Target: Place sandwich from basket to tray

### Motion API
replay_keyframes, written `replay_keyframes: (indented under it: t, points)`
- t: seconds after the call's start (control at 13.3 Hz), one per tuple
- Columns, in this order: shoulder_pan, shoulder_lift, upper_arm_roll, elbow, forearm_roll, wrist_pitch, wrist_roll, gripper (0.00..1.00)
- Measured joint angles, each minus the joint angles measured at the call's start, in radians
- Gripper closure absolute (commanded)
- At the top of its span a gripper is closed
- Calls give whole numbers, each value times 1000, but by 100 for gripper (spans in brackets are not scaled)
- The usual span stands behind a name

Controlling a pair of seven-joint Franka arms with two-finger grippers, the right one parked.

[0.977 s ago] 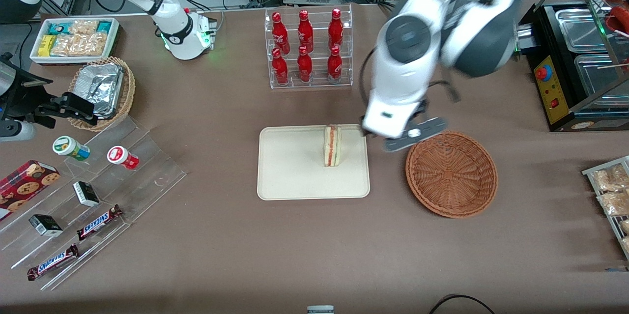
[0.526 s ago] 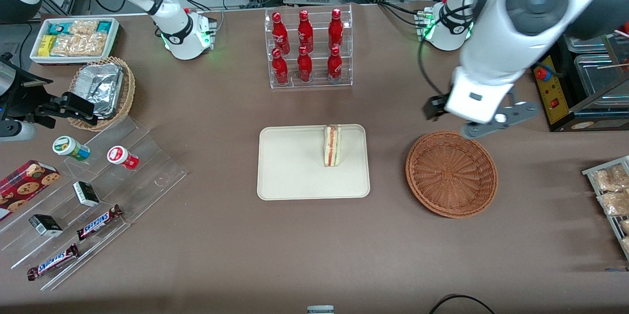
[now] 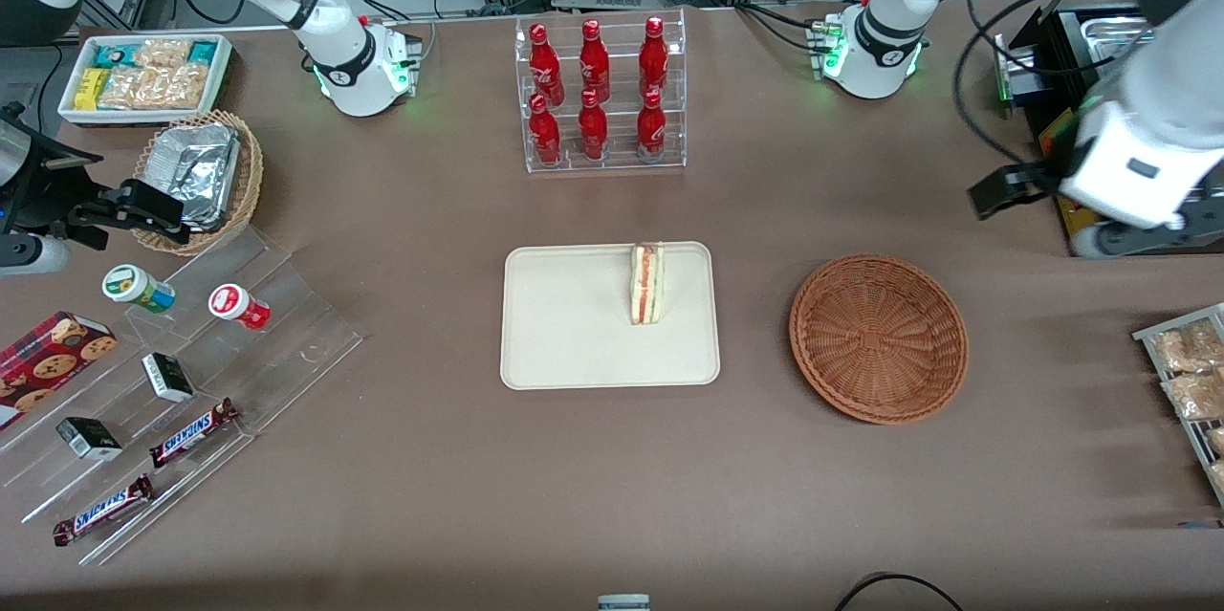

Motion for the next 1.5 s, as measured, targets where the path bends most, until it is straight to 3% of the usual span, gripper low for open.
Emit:
replay_keyframes:
  t: [0.45, 0.98, 1.13, 1.28, 1.5]
  points:
    - [96, -32, 0, -23, -15, -24, 157, 0]
    - [150, -187, 51, -238, -35, 72, 285, 0]
    - [173, -198, 11, -254, -35, 88, 286, 0]
    - [256, -200, -91, -255, -34, 96, 295, 0]
    - [264, -200, -122, -255, -34, 96, 305, 0]
